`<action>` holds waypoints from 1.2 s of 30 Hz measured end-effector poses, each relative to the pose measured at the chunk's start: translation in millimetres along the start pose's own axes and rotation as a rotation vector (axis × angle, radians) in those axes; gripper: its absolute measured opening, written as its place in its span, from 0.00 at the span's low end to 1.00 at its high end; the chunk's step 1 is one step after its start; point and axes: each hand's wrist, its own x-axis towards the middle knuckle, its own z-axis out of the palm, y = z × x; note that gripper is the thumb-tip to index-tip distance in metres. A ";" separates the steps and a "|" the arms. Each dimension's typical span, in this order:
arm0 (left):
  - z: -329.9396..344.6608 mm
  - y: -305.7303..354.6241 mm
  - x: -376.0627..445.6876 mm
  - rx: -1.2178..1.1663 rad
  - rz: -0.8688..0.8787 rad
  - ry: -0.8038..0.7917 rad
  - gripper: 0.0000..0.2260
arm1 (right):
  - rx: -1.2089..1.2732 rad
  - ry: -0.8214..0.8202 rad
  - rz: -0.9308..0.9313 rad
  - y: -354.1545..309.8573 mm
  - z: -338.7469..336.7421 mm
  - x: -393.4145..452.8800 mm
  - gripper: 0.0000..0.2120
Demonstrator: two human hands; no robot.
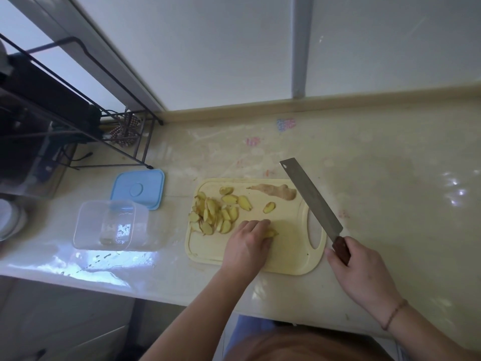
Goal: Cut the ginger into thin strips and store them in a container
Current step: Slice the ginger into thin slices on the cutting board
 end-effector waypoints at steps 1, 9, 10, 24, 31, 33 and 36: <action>-0.9 -0.6 1.0 -0.006 0.008 -0.004 0.18 | -0.002 -0.002 0.000 -0.7 -0.7 0.1 0.21; -9.1 -7.6 8.4 -0.045 0.088 -0.052 0.18 | -0.005 0.015 -0.005 2.6 -4.1 2.4 0.22; -8.0 -6.8 10.6 -0.036 0.106 -0.068 0.19 | -0.005 0.017 -0.005 2.7 -4.0 2.6 0.22; -1.4 -13.5 6.4 -0.055 0.041 -0.059 0.12 | 0.234 -0.240 -0.030 5.1 -30.2 -14.4 0.32; 1.1 -8.4 5.2 -0.020 0.034 -0.014 0.13 | 0.430 -0.541 0.188 7.5 -40.3 -26.7 0.32; -1.7 -6.5 1.9 -0.012 0.025 -0.028 0.18 | 0.440 -0.520 0.191 8.7 -38.7 -27.1 0.31; -6.8 -6.8 1.4 -0.010 0.082 -0.049 0.18 | 0.441 -0.498 0.223 10.6 -36.0 -27.2 0.27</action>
